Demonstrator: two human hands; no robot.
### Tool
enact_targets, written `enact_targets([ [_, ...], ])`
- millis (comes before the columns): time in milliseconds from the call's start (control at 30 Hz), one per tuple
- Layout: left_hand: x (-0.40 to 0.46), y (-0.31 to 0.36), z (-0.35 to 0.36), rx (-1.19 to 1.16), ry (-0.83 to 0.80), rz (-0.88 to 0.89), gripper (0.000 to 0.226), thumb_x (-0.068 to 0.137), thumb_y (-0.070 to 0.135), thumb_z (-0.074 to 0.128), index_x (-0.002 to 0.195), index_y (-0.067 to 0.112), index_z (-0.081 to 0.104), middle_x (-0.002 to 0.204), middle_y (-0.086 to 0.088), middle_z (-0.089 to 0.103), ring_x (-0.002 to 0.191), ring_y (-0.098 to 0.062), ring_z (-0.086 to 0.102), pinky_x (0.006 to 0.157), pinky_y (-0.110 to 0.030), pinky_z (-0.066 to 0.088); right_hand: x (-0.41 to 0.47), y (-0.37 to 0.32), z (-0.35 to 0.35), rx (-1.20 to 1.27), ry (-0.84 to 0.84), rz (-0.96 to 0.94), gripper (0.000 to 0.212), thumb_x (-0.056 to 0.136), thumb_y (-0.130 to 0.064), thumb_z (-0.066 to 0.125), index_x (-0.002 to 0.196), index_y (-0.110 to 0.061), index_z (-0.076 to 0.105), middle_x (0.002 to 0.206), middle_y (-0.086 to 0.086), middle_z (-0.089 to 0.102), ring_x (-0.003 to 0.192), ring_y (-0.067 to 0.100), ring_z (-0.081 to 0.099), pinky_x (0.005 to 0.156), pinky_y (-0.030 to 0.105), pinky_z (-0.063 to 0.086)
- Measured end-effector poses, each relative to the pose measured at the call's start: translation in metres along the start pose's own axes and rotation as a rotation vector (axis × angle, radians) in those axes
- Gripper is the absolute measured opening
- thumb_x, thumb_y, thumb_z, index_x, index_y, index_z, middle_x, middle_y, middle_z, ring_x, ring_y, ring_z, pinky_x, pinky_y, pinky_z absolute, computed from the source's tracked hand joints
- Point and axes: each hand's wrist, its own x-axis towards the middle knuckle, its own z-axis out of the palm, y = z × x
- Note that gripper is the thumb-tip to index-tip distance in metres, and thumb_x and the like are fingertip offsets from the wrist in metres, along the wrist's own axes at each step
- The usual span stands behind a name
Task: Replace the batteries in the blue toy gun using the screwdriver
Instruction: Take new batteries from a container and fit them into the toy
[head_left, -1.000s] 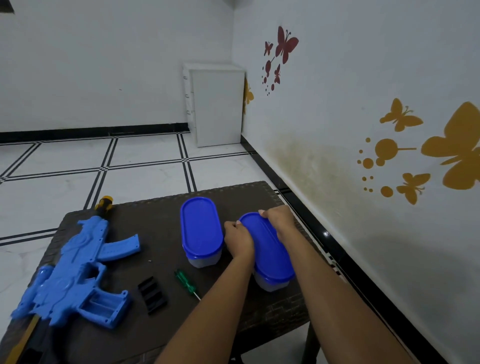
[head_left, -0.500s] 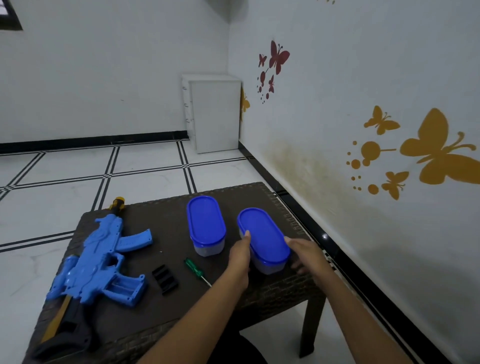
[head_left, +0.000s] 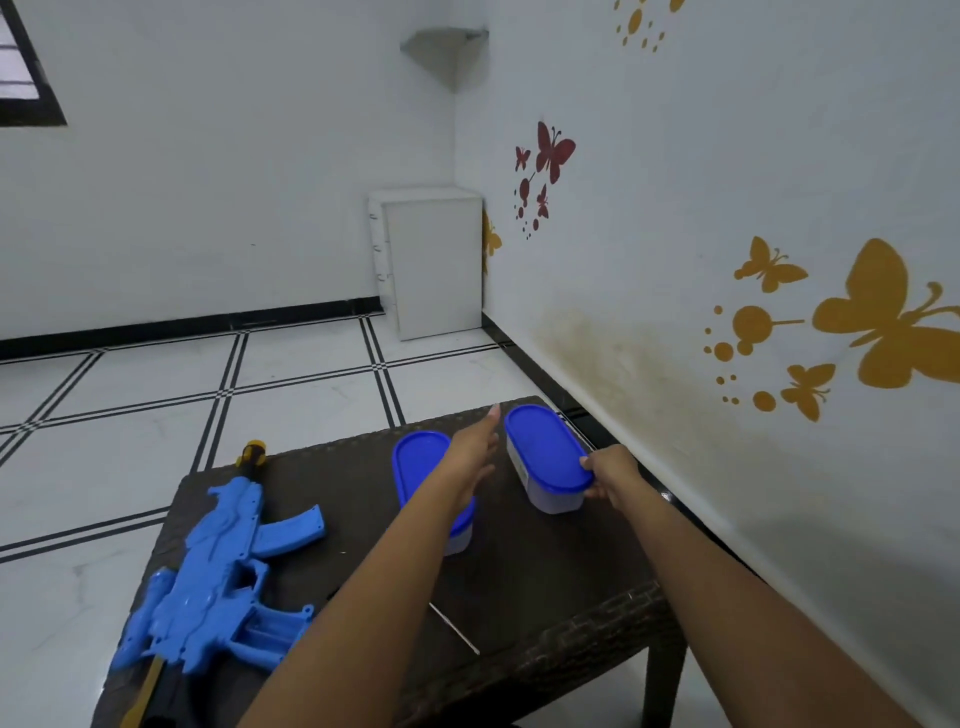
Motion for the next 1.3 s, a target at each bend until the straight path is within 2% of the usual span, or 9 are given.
enact_targets([
  [100,-0.003,-0.004,-0.020,0.032,0.065,0.022,0.060,0.096,0.044,0.043,0.144,0.010,0.032,0.148,-0.010,0.038,0.136,-0.023,0.037,0.111,-0.038,0.033,-0.010,-0.004,0.001,-0.208,0.035,-0.045,0.029,0.091,-0.017,0.058,0.108,0.006,0.060,0.091,0.018,0.062,0.072,0.033,0.065,0.069,0.043,0.058],
  [200,-0.017,-0.012,-0.039,0.056,0.201,0.082,0.051,0.096,0.038,0.047,0.138,0.009,0.043,0.133,-0.003,0.053,0.126,-0.021,0.046,0.106,-0.035,0.036,-0.037,-0.007,0.004,-0.531,0.169,-0.295,0.037,0.094,-0.024,0.053,0.123,-0.002,0.054,0.113,0.015,0.063,0.104,0.030,0.061,0.083,0.037,0.050],
  [367,-0.041,-0.037,-0.077,0.177,0.386,0.200,0.057,0.091,0.030,0.058,0.140,0.009,0.040,0.145,-0.009,0.042,0.132,-0.025,0.040,0.104,-0.039,0.037,-0.086,-0.016,0.044,-0.487,0.080,-0.682,0.039,0.095,-0.022,0.051,0.131,-0.009,0.051,0.133,0.009,0.055,0.123,0.025,0.050,0.099,0.033,0.040],
  [633,-0.051,-0.090,-0.099,0.432,0.102,0.022,0.121,0.066,0.039,0.082,0.151,0.016,-0.001,0.158,-0.001,0.014,0.143,-0.019,0.019,0.111,-0.032,0.025,-0.082,-0.032,0.127,-0.364,-0.188,-0.458,0.043,0.095,-0.026,0.052,0.133,-0.008,0.047,0.134,0.010,0.053,0.120,0.024,0.052,0.093,0.031,0.043],
  [800,-0.030,-0.102,-0.106,0.460,0.012,0.149,0.114,0.059,0.033,0.086,0.148,0.033,0.014,0.150,0.010,0.031,0.137,-0.011,0.031,0.112,-0.034,0.032,-0.063,-0.048,0.160,-0.446,-0.170,-0.490,0.063,0.090,-0.029,0.058,0.144,-0.014,0.029,0.149,0.010,0.033,0.131,0.028,0.040,0.097,0.037,0.041],
  [967,-0.021,-0.115,-0.106,0.547,0.122,0.215,0.106,0.053,0.061,0.072,0.144,0.033,0.026,0.144,0.010,0.043,0.133,-0.012,0.041,0.109,-0.041,0.036,-0.081,-0.029,0.147,-0.833,-0.392,-0.691,0.080,0.085,-0.059,0.051,0.148,-0.017,0.024,0.159,0.006,0.009,0.147,0.025,0.004,0.118,0.048,0.010],
  [1100,-0.020,-0.114,-0.103,0.653,0.138,0.228,0.094,0.078,0.042,0.067,0.150,0.024,0.009,0.148,0.001,0.039,0.135,-0.020,0.038,0.112,-0.043,0.029,-0.095,0.003,0.131,-1.065,-0.317,-0.885,0.081,0.088,-0.064,0.039,0.151,-0.022,0.010,0.160,0.005,0.002,0.148,0.020,-0.002,0.118,0.040,-0.005],
  [1200,-0.020,-0.115,-0.103,0.723,0.163,0.223,0.089,0.084,0.032,0.064,0.150,0.021,0.005,0.146,-0.003,0.043,0.134,-0.022,0.039,0.113,-0.041,0.028,-0.101,0.008,0.136,-1.216,-0.144,-1.058,0.068,0.095,-0.052,0.033,0.146,-0.006,0.027,0.152,0.019,0.027,0.143,0.028,0.025,0.119,0.037,0.015],
  [1300,-0.019,-0.117,-0.102,0.757,0.171,0.196,0.090,0.084,0.034,0.064,0.151,0.020,0.004,0.147,-0.001,0.042,0.135,-0.020,0.038,0.117,-0.034,0.019,-0.093,0.014,0.142,-1.205,0.085,-1.360,0.057,0.085,-0.041,0.036,0.095,0.000,0.074,0.095,0.019,0.074,0.090,0.024,0.072,0.078,0.030,0.057],
])
